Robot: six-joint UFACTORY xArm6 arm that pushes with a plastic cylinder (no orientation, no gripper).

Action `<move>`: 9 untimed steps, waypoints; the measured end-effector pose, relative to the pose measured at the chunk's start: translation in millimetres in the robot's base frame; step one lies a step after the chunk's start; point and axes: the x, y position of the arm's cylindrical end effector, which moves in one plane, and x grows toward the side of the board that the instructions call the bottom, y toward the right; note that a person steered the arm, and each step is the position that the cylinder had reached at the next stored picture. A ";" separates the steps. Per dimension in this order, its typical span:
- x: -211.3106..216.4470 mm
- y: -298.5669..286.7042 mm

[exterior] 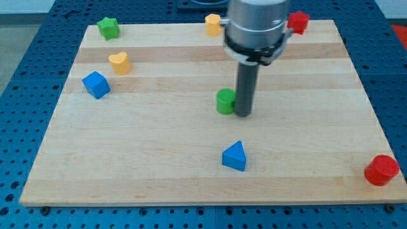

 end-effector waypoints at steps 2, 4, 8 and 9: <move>-18.0 54.0; -85.6 53.6; 21.8 -238.5; 22.0 -325.4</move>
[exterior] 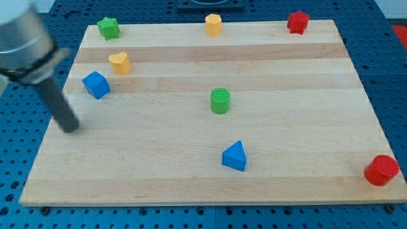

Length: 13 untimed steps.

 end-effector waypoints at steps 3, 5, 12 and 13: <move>-93.1 -15.0; -97.9 29.9; -80.6 88.2; -81.3 111.8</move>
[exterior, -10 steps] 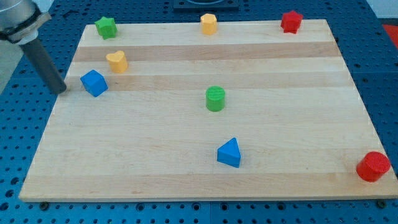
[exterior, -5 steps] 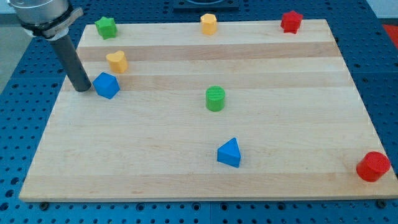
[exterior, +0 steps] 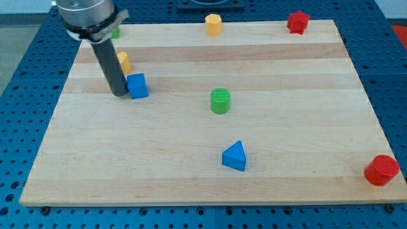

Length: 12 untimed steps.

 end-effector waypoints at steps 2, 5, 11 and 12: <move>-2.1 44.2; -40.4 68.3; -14.2 134.4; -14.2 148.5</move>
